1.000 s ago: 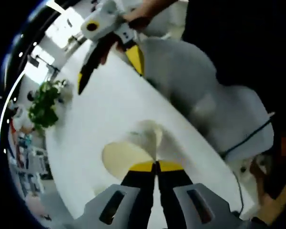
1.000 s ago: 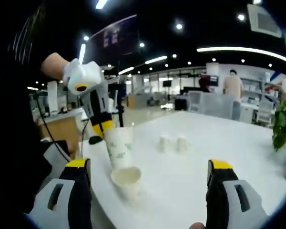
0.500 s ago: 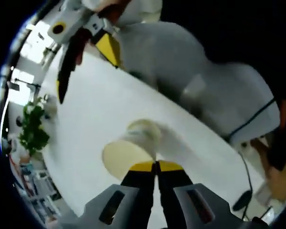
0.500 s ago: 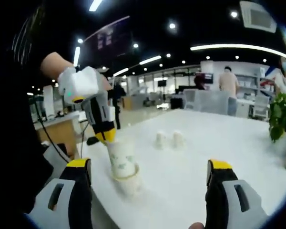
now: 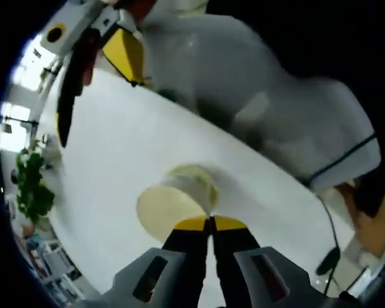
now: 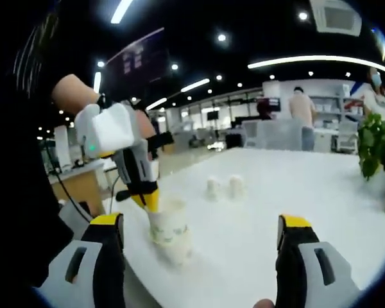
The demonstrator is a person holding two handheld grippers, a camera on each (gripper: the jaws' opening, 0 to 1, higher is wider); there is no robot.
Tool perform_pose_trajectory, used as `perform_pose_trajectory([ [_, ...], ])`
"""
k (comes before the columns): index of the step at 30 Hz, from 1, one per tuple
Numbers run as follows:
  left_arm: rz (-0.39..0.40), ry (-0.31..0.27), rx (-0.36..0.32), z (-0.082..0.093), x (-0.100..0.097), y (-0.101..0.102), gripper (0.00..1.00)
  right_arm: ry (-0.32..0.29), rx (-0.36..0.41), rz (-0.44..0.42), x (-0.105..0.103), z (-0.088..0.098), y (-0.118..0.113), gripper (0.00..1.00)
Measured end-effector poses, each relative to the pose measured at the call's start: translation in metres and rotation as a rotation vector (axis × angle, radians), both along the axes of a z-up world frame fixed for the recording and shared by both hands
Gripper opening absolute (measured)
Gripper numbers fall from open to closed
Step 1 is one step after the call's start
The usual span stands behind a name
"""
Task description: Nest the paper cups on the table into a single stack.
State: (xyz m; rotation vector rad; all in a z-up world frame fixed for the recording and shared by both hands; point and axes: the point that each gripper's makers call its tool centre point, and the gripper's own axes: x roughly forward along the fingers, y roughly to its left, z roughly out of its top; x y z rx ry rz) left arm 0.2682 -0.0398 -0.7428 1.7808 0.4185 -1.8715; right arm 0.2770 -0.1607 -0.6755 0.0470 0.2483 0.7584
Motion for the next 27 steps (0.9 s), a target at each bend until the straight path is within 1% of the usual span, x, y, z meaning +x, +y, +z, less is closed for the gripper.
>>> perform_pose_trajectory([
  [6, 0.002, 0.025, 0.009, -0.009, -0.002, -0.002, 0.01, 0.006, 0.002, -0.007, 0.001, -0.003, -0.003, 0.97],
  [10, 0.015, 0.04, 0.005, -0.012, -0.003, -0.005, 0.03, 0.007, 0.011, -0.01, 0.001, -0.004, -0.005, 0.96],
  [11, 0.034, 0.052, 0.007, -0.013, -0.003, -0.005, 0.03, 0.009, 0.01, -0.009, 0.001, -0.004, -0.004, 0.96],
  [16, 0.059, 0.061, 0.008, -0.015, -0.003, -0.005, 0.12, 0.02, 0.006, -0.005, -0.001, -0.01, -0.004, 0.96],
  [17, 0.073, 0.074, 0.001, -0.015, -0.004, -0.005, 0.15, 0.021, 0.007, -0.006, -0.001, -0.011, -0.004, 0.96],
  [19, 0.125, 0.116, -0.011, -0.015, -0.009, -0.006, 0.19, 0.026, 0.009, -0.006, -0.001, -0.013, -0.003, 0.96],
  [22, 0.13, 0.099, -0.02, -0.014, -0.005, -0.004, 0.21, 0.03, 0.014, -0.007, -0.001, -0.013, -0.002, 0.96],
  [25, 0.179, 0.116, -0.04, -0.011, -0.006, -0.001, 0.21, 0.036, 0.013, -0.001, -0.001, -0.014, 0.001, 0.96],
  [26, 0.207, 0.137, -0.064, -0.009, -0.009, -0.001, 0.2, 0.04, 0.011, 0.003, 0.0, -0.015, 0.002, 0.96],
  [27, 0.228, 0.14, -0.079, -0.007, -0.008, -0.001, 0.2, 0.043, 0.011, 0.006, 0.001, -0.015, 0.003, 0.96],
])
